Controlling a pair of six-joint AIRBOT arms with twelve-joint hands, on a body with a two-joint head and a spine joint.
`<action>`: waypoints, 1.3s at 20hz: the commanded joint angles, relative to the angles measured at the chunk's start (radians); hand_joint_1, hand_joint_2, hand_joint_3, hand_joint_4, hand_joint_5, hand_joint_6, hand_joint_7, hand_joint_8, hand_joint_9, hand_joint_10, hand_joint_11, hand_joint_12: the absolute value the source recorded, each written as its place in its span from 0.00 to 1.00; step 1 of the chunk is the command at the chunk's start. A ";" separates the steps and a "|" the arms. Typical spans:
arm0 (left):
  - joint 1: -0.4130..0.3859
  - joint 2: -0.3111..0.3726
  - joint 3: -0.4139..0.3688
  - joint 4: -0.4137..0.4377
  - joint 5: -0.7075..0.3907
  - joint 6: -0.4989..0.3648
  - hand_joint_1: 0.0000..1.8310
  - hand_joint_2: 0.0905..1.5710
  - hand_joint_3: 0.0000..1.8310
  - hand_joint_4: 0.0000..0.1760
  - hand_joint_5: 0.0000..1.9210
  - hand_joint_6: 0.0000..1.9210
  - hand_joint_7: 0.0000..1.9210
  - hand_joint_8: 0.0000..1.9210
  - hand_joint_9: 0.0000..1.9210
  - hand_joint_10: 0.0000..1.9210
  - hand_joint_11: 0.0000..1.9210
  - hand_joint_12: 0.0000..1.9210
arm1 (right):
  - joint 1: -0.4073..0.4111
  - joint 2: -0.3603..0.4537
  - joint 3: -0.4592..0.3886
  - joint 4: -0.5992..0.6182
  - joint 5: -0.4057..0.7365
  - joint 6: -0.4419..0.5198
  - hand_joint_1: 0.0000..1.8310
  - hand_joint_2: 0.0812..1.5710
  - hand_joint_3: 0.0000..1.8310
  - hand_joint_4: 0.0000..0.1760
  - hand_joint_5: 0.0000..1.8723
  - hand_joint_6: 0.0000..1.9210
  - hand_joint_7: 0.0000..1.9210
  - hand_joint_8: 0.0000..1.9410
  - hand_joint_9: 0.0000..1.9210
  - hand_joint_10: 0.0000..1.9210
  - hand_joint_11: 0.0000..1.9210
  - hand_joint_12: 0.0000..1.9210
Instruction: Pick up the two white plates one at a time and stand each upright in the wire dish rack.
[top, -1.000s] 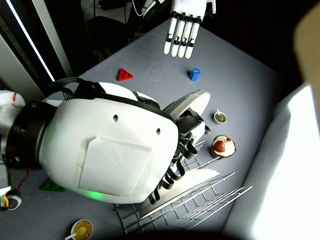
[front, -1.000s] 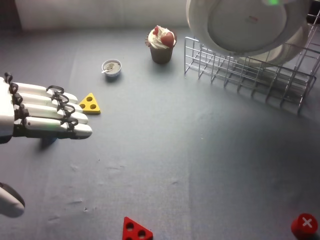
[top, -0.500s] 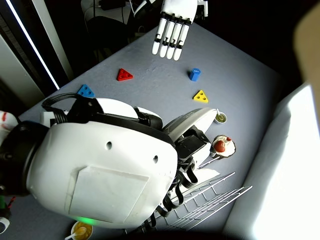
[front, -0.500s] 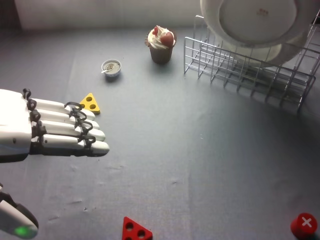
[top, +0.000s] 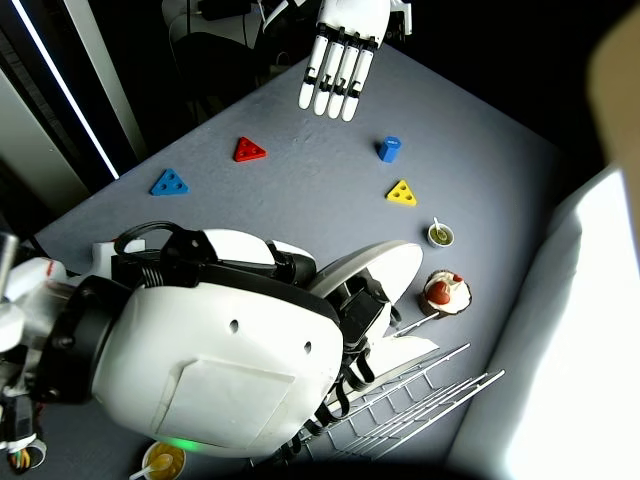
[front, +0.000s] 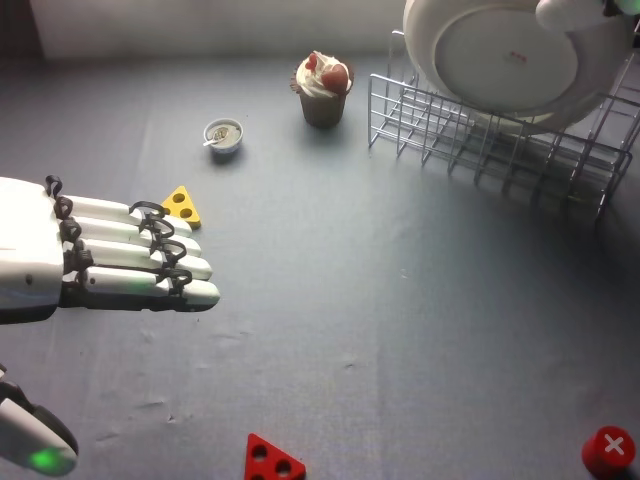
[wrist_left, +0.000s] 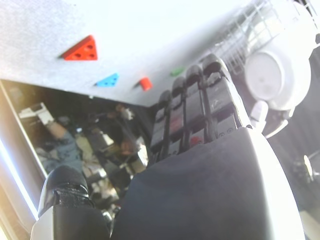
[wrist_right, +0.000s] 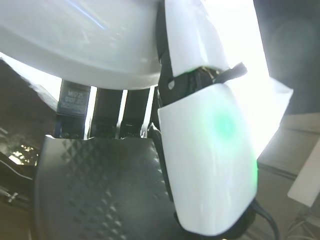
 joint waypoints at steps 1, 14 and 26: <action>-0.010 0.001 -0.004 -0.062 -0.068 -0.002 0.02 0.58 0.00 0.00 0.05 0.00 0.06 0.00 0.06 0.00 0.06 0.00 | 0.011 0.005 0.008 0.021 0.133 0.009 0.82 0.65 0.00 0.00 0.51 0.50 0.59 0.25 0.60 0.34 0.51 0.69; -0.009 0.003 -0.003 -0.069 -0.075 -0.002 0.03 0.57 0.00 0.00 0.04 0.00 0.06 0.00 0.06 0.00 0.06 0.00 | -0.016 -0.014 0.048 0.034 0.132 0.009 0.82 0.67 0.00 0.00 0.47 0.55 0.53 0.37 0.57 0.40 0.50 0.72; -0.009 0.003 -0.012 -0.075 -0.070 -0.002 0.02 0.57 0.00 0.00 0.06 0.00 0.07 0.00 0.07 0.00 0.06 0.00 | -0.066 -0.052 0.096 0.033 0.152 0.008 0.82 0.65 0.00 0.00 0.49 0.50 0.57 0.31 0.61 0.34 0.51 0.71</action>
